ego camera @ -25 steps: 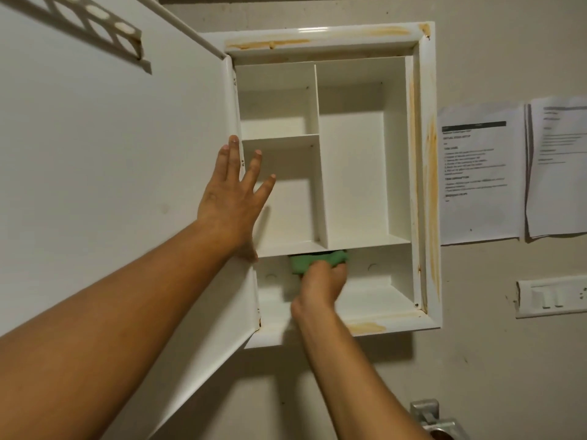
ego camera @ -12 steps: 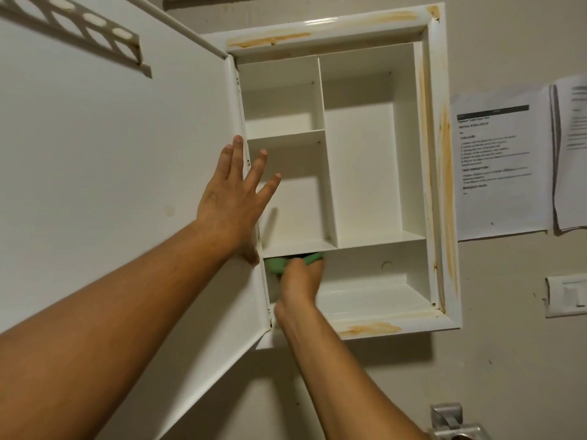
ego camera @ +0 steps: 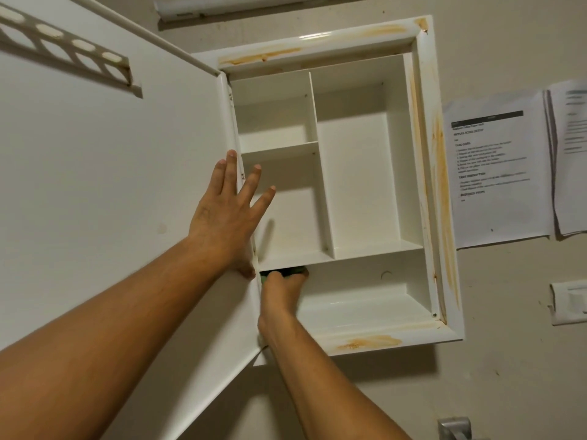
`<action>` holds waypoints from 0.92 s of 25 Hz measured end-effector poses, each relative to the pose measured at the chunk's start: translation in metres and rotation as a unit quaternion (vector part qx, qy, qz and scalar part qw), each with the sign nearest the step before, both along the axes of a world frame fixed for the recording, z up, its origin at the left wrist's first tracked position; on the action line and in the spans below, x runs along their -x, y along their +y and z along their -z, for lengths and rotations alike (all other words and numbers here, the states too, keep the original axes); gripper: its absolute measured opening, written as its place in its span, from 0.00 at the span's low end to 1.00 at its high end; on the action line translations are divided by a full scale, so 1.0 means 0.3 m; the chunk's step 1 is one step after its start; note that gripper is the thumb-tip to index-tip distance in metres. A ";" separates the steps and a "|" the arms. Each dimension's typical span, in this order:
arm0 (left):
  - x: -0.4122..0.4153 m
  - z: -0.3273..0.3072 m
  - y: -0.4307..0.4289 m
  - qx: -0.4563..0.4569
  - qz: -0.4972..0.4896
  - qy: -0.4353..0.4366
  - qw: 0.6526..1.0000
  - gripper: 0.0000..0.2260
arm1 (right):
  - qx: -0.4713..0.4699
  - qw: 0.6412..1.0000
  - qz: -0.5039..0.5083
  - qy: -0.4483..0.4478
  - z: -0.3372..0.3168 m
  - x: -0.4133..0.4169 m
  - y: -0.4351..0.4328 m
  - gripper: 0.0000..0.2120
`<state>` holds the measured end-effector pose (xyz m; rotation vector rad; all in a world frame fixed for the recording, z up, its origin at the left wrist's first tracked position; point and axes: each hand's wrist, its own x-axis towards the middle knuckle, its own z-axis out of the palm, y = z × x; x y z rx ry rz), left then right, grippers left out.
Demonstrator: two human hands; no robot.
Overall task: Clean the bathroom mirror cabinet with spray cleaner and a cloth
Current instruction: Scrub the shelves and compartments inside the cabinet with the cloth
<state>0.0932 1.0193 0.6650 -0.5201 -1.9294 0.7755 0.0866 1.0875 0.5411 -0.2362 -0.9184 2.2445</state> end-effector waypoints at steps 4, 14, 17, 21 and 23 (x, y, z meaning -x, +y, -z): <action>-0.005 0.001 0.003 -0.003 0.005 -0.006 1.000 0.68 | 0.062 0.997 -0.028 0.026 0.042 -0.016 0.152 0.25; -0.001 -0.004 -0.003 -0.006 0.011 -0.009 1.000 0.69 | 0.054 0.995 -0.083 -0.010 0.013 -0.141 0.260 0.19; 0.004 -0.003 -0.002 -0.003 0.010 -0.010 1.000 0.69 | 0.009 0.999 0.031 -0.027 0.024 -0.194 0.194 0.21; 0.004 -0.002 -0.009 -0.002 0.019 -0.008 1.000 0.69 | -0.014 0.996 -0.083 -0.030 -0.017 -0.177 0.099 0.19; 0.006 -0.002 -0.005 -0.003 0.021 -0.007 1.000 0.70 | -0.002 0.998 -0.039 -0.042 -0.004 -0.226 0.216 0.16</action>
